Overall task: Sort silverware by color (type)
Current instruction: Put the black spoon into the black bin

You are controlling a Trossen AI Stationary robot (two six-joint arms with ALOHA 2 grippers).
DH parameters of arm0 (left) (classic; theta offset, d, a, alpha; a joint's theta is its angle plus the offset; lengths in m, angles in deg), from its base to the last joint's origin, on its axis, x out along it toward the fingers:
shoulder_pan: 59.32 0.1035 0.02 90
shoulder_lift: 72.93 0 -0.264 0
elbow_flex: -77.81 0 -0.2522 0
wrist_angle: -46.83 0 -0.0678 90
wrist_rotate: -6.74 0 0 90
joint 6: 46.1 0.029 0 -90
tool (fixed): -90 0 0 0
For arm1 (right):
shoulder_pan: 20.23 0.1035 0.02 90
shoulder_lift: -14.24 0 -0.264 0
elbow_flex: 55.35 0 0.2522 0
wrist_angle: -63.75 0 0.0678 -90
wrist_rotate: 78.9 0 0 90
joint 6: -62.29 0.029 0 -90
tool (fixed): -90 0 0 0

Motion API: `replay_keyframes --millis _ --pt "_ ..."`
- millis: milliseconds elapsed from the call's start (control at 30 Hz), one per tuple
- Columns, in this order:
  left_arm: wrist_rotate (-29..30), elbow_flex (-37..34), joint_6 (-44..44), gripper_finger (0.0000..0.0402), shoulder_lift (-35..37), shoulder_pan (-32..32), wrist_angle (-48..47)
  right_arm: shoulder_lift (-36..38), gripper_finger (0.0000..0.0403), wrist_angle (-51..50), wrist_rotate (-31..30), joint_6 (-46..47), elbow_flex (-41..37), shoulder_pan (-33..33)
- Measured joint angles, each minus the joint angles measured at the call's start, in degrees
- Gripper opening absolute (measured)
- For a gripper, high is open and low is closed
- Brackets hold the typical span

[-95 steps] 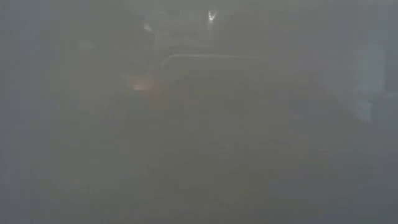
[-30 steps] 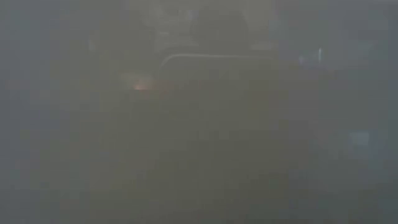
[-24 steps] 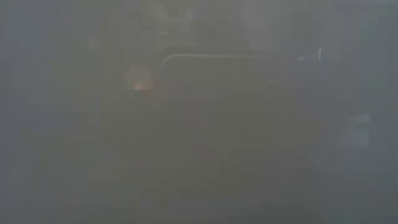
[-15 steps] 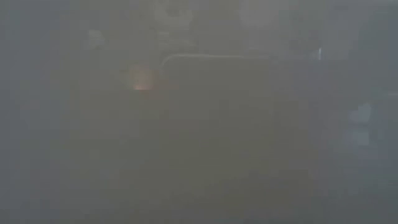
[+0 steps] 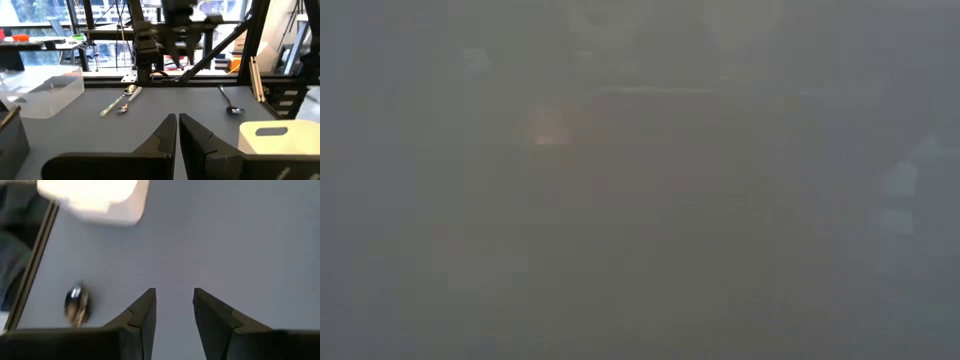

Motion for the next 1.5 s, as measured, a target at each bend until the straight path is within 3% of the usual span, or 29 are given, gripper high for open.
replay_keyframes --millis 333,567,800,1033,1333,1500 --pt "1.25 0.00 -3.72 0.0015 0.00 -1.91 -0.25 -13.93 0.0121 3.22 -2.20 25.31 0.00 22.66" --pt "1.82 0.00 -4.92 0.0015 0.00 -3.73 -0.16 -24.27 0.0121 7.25 -0.13 37.05 0.00 30.49" --pt "2.71 0.00 -9.00 0.0015 0.00 -5.12 -1.38 -31.79 0.0121 8.88 2.73 39.68 0.00 31.82" --pt "2.70 0.00 -9.18 0.0015 0.00 -6.45 -1.79 -33.98 0.0117 11.94 3.75 40.05 0.02 31.80" --pt "4.52 0.00 -9.01 0.0015 0.00 -6.29 -1.79 -33.15 0.0029 11.16 4.87 41.71 0.05 31.62" --pt "4.52 0.00 -8.98 0.0015 0.00 -6.29 -1.77 -30.29 0.0028 10.65 6.18 45.99 0.02 30.53"
